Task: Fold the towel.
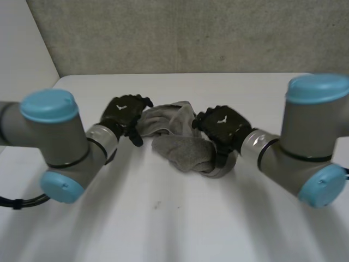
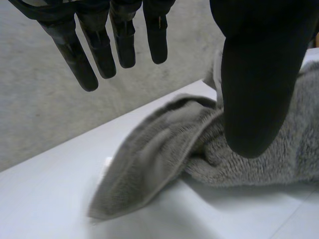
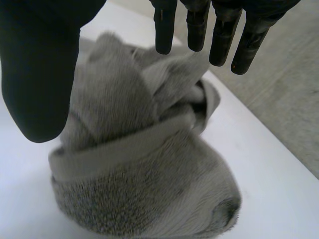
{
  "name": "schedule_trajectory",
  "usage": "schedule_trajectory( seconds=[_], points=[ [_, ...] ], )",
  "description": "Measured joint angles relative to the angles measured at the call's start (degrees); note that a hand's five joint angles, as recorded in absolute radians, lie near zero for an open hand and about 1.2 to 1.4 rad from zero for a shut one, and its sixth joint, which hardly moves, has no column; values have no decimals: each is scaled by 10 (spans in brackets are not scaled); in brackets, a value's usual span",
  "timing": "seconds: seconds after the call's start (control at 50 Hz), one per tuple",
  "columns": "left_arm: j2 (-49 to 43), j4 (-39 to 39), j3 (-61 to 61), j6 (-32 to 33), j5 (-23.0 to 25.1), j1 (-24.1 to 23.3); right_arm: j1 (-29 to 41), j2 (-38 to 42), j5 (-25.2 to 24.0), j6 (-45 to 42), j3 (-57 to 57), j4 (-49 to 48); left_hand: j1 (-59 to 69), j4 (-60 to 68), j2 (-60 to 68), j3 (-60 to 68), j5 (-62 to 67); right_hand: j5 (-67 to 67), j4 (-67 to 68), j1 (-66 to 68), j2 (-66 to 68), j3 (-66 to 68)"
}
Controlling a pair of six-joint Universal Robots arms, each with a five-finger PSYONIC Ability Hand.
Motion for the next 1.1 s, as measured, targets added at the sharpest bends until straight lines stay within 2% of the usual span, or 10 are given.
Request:
schedule_trajectory(
  seconds=[0.14,0.26,0.32,0.34,0.36,0.44,0.56,0.8,0.9,1.1],
  points=[
    [-96,95,24,1,50,0,10,78,15,-47,10,-101,83,79,79,79,80,0,0,0,0,0],
    [-137,138,40,11,63,0,13,110,54,-47,16,-170,144,142,142,143,142,33,38,30,26,49],
    [-152,147,49,23,69,-1,13,119,68,-45,18,-192,150,148,148,149,148,156,182,185,177,191],
    [-156,148,51,27,70,-1,13,121,71,-45,20,-196,152,150,150,151,150,156,182,185,177,191],
    [-163,150,56,36,74,-1,13,122,74,-44,22,-203,153,151,151,151,152,251,282,282,285,292],
    [-177,153,69,59,81,-2,13,119,76,-43,28,-211,153,151,152,151,152,430,483,429,484,497],
    [-193,166,90,84,88,-4,13,78,67,-41,42,-213,156,154,154,154,154,449,548,430,524,543],
    [-209,208,112,88,90,-5,13,-79,-3,-25,96,-209,192,188,192,188,188,467,553,430,524,549],
    [-213,216,117,88,90,-6,13,-129,-17,-15,112,-207,409,399,400,398,399,467,554,430,524,549],
    [-197,269,113,91,79,-6,9,-191,-21,-13,119,-216,478,492,493,493,487,468,554,430,524,549]
  ],
)
